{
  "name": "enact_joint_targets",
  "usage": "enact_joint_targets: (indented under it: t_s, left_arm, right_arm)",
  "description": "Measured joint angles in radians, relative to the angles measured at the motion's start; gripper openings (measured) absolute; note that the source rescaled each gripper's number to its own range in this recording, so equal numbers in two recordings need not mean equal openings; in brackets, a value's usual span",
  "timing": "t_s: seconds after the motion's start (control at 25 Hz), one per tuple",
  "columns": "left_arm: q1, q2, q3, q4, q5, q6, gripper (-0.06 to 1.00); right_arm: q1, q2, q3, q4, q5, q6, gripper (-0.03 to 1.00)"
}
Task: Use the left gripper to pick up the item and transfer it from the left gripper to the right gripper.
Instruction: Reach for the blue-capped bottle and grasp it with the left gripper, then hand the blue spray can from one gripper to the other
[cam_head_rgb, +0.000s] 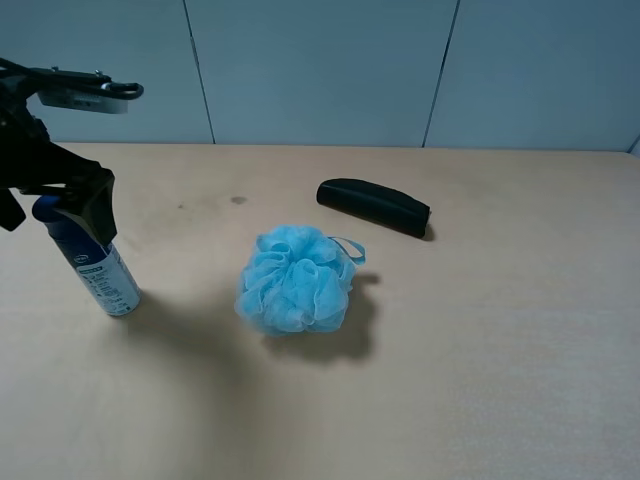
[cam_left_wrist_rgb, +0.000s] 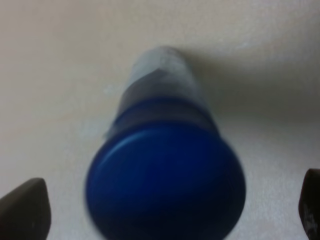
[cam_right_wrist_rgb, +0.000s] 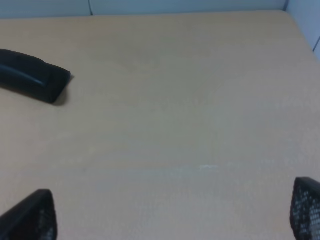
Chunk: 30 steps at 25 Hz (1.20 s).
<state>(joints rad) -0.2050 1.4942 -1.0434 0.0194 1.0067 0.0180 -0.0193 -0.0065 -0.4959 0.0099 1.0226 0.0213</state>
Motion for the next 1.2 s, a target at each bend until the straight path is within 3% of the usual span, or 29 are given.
enact_joint_targets:
  t_s: [0.64, 0.76, 0.92, 1.04, 1.08, 1.2]
  left_arm:
    - [-0.023, 0.076, 0.016, 0.039, -0.06, -0.003, 1.0]
    - [-0.023, 0.076, 0.016, 0.04, -0.069, -0.003, 0.93]
    - [-0.023, 0.076, 0.016, 0.041, -0.081, -0.002, 0.66]
    - [-0.023, 0.076, 0.016, 0.041, -0.093, 0.001, 0.23]
    - [-0.023, 0.076, 0.016, 0.044, -0.093, 0.003, 0.0]
    - [-0.023, 0.076, 0.016, 0.044, -0.094, 0.007, 0.02]
  right_arm:
    - [0.0, 0.0, 0.0, 0.0, 0.0, 0.0, 1.0]
    - [0.0, 0.0, 0.0, 0.0, 0.0, 0.0, 1.0]
    - [0.0, 0.0, 0.0, 0.0, 0.0, 0.0, 1.0]
    - [0.0, 0.0, 0.0, 0.0, 0.0, 0.0, 1.0]
    - [0.0, 0.0, 0.0, 0.0, 0.0, 0.0, 1.0]
    - [0.0, 0.0, 0.0, 0.0, 0.0, 0.0, 1.0]
